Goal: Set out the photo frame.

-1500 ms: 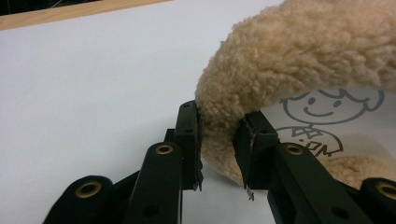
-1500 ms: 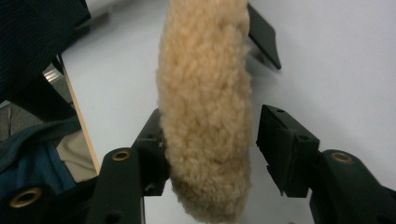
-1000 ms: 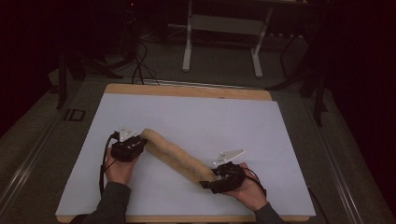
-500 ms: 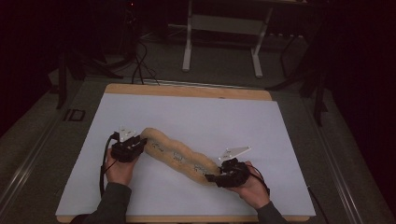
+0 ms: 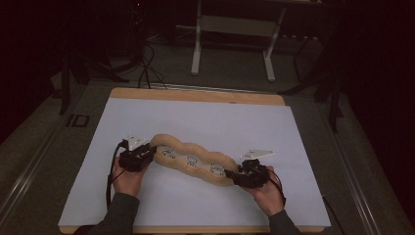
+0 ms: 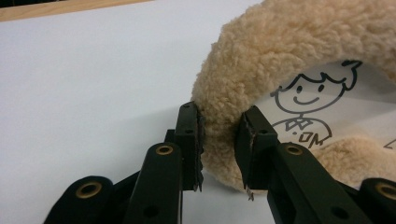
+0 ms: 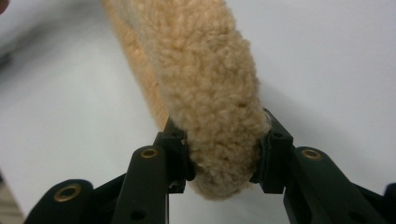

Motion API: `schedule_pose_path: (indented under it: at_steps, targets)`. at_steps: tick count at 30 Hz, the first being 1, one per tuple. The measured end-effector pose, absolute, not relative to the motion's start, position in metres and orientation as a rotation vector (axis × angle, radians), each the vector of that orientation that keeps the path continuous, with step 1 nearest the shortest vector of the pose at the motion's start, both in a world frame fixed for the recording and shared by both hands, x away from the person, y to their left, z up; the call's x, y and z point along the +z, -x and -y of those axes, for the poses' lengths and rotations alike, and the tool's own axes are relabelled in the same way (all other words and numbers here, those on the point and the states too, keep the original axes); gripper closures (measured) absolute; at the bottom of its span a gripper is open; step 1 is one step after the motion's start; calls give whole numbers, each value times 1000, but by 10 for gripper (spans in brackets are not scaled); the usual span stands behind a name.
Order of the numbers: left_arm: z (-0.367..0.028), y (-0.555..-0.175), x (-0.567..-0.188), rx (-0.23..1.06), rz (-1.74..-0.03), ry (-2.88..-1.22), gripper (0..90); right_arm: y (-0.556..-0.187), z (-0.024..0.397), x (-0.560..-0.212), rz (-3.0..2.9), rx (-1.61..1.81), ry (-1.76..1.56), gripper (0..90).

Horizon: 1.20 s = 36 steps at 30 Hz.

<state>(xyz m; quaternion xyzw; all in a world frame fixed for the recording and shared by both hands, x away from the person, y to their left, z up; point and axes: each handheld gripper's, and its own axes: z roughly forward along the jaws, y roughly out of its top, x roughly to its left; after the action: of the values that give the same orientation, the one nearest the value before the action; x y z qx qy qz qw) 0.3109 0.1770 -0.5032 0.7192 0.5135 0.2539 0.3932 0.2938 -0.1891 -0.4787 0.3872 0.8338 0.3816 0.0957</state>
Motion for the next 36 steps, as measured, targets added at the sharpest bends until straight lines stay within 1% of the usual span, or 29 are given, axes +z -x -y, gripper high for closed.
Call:
schedule_pose_path:
  at_steps: [11,23,36]
  targets:
    - [-167,-307,-500,627,-1277,-1815,729,-302,205,-474,-2325,1140,-1200,627]
    - [-164,-300,-497,650,-1305,-1785,728,-312,208,-473,-2275,1168,-1165,619]
    - [-154,-296,-501,660,-1315,-1772,724,-328,217,-484,-2195,1205,-1253,593]
